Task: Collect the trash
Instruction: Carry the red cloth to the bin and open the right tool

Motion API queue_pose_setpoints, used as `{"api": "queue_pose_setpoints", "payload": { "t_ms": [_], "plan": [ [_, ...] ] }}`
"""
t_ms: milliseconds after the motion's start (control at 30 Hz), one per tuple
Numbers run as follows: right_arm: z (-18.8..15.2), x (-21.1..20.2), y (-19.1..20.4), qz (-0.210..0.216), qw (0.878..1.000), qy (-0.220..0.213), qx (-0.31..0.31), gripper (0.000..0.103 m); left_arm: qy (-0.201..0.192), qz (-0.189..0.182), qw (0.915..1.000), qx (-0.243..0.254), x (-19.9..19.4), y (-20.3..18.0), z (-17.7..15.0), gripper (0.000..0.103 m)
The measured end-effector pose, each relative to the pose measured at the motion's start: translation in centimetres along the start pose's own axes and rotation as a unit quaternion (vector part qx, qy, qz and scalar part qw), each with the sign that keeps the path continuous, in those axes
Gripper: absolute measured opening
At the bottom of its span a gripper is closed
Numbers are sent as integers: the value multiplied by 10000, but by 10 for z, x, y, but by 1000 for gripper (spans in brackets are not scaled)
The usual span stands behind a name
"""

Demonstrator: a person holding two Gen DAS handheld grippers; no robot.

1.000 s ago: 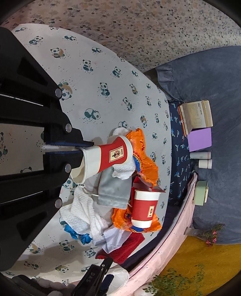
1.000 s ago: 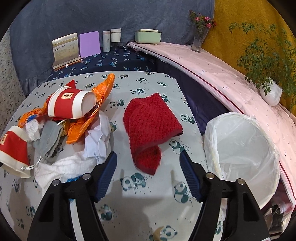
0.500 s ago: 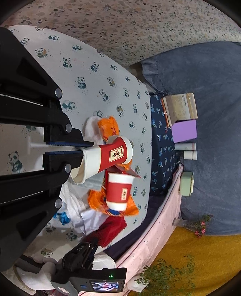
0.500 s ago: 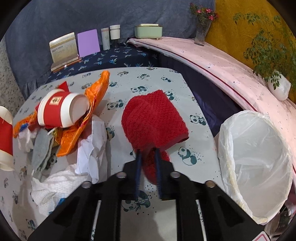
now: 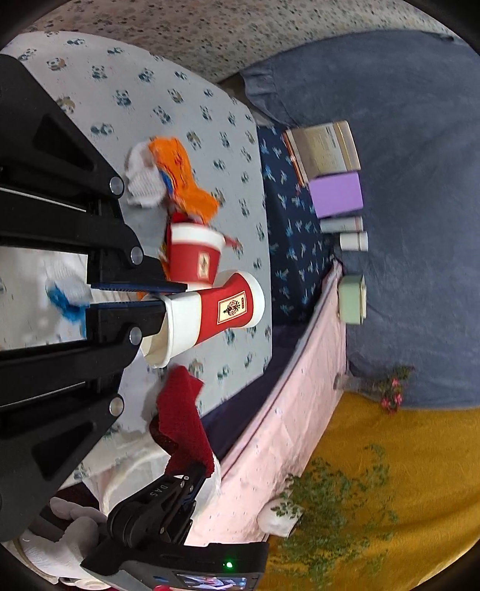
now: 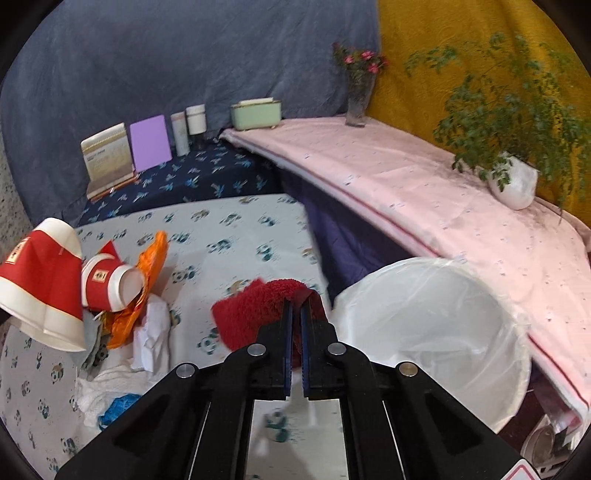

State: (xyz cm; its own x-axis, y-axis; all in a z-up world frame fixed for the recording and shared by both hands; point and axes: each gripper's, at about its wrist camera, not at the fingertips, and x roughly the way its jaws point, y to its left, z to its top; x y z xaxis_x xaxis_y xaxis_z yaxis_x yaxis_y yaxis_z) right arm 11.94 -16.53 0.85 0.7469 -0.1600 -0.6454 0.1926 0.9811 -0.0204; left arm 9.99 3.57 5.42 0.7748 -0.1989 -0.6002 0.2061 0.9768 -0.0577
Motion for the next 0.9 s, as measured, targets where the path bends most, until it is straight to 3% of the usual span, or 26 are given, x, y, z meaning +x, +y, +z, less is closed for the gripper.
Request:
{"api": "queue_pose_setpoints", "payload": {
  "t_ms": [467, 900],
  "plan": [
    [0, -42, -115, -853, 9940, -333, 592, 4, 47, -949, 9927, 738, 17, -122, 5, 4],
    [-20, -40, -158, -1076, 9901, -144, 889, 5, 384, -1190, 9857, 1133, 43, -185, -6, 4]
  ]
}}
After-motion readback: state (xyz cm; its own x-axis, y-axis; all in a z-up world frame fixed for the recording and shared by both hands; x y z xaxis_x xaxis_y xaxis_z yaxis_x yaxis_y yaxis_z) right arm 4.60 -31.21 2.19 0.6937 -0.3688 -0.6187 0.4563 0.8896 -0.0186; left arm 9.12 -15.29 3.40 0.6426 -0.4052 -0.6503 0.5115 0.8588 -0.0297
